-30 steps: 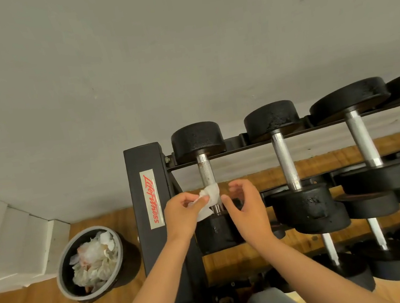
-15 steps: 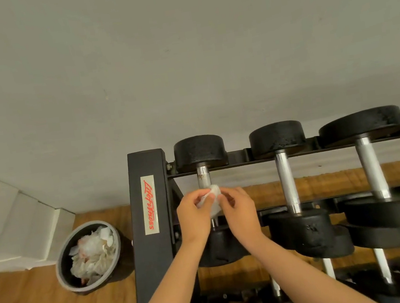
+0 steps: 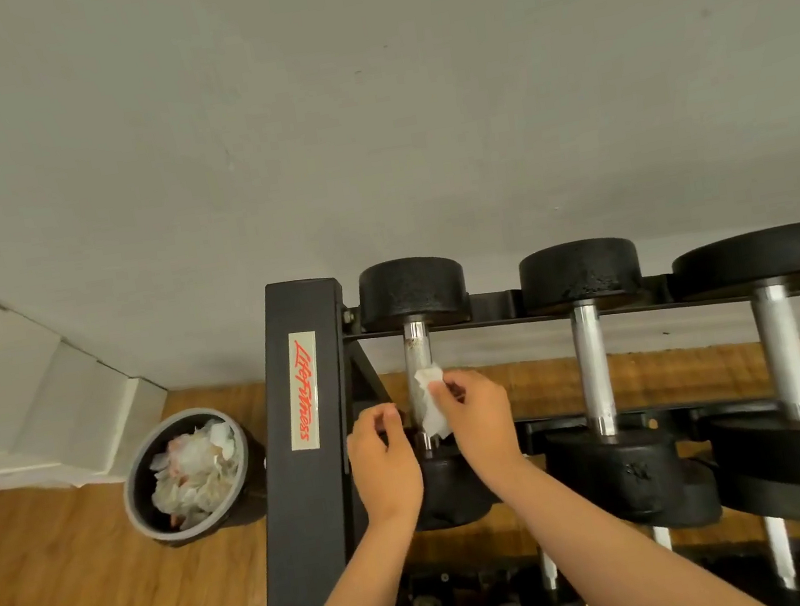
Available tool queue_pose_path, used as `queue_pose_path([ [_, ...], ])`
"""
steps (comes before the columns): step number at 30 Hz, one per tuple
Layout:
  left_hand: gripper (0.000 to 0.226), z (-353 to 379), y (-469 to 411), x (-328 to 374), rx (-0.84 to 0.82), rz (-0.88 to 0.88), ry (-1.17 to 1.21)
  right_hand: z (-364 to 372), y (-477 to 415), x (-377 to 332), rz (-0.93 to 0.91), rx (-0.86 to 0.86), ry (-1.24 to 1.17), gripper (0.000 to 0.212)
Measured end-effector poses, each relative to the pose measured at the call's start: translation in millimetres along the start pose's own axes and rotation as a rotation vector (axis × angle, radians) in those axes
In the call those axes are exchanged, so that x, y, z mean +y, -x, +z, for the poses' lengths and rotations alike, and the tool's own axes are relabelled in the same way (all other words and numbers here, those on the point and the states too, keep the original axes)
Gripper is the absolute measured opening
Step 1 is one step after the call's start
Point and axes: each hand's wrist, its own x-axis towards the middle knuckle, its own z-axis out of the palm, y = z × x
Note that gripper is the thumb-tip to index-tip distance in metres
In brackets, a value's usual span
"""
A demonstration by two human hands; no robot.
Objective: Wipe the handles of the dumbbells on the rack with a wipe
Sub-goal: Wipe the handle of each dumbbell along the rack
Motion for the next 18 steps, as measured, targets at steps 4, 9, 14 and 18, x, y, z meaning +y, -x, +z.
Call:
queue_pose_path([
  [4, 0.023, 4, -1, 12, 0.041, -0.2, 0.142, -13, 10, 4, 0.082, -0.203, 0.086, 0.036],
  [9, 0.028, 6, -2, 11, 0.046, -0.17, 0.017, -21, 8, 6, 0.121, -0.392, 0.287, 0.047],
  [14, 0.03, 5, -4, 12, 0.045, -0.201, 0.015, -17, 0, -3, 0.198, -0.458, 0.384, 0.029],
  [18, 0.032, 3, -4, 10, 0.066, -0.219, 0.055, -11, 6, -6, 0.192, -0.416, 0.394, 0.032],
])
